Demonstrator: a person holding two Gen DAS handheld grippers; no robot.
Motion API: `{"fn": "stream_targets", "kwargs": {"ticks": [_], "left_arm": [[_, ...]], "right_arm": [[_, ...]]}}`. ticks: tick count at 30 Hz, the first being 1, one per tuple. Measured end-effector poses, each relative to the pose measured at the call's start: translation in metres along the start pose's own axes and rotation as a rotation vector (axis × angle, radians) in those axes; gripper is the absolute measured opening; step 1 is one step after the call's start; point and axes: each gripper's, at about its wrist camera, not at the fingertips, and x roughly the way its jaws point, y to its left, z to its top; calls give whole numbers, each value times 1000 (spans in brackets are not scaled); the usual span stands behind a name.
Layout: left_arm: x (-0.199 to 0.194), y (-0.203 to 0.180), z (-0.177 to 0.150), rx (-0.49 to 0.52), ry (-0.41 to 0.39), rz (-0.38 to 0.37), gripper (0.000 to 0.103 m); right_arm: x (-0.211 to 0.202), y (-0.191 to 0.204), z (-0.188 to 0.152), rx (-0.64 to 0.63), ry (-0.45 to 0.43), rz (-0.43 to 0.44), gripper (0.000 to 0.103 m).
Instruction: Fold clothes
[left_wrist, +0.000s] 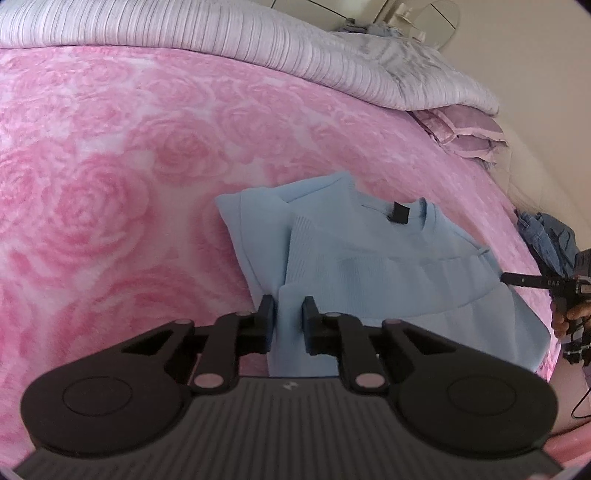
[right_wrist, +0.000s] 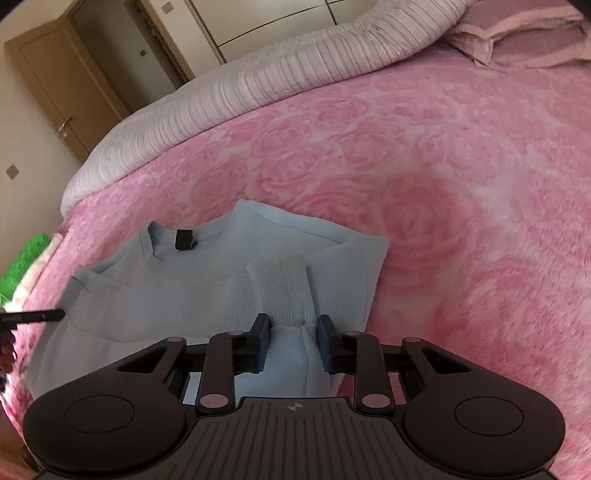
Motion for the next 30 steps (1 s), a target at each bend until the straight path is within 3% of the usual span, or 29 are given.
{"fn": "stream_targets", "kwargs": {"ticks": [1, 6, 7, 8, 9, 11, 13, 21, 24, 28, 30], "left_arm": [[1, 2, 0, -14, 4, -2, 17], [9, 13, 0, -92, 11, -46, 26], [9, 13, -1, -92, 9, -48, 24], [10, 13, -1, -92, 7, -49, 16], [10, 13, -2, -89, 5, -49, 13], [5, 8, -2, -59, -5, -39, 10], [-2, 1, 0, -29, -20, -20, 9], [-31, -44, 8, 167, -97, 55, 10], [-21, -47, 11, 200, -52, 93, 12], [5, -27, 4, 113, 29, 132, 13], [-4, -23, -1, 64, -8, 100, 12]], "right_arm": [[2, 0, 0, -11, 2, -8, 37], [12, -6, -2, 7, 1, 31, 42], [12, -6, -2, 8, 2, 37, 42], [11, -6, -2, 9, 2, 42, 42], [11, -6, -3, 4, 6, 43, 36], [8, -6, -3, -5, 11, 53, 24], [-1, -5, -1, -6, -18, 62, 21], [-41, 31, 15, -162, -199, 42, 19], [-45, 42, 22, -222, -223, 26, 19], [-14, 35, 17, -198, -114, -37, 19], [-2, 29, 7, -171, -76, -75, 19]]}}
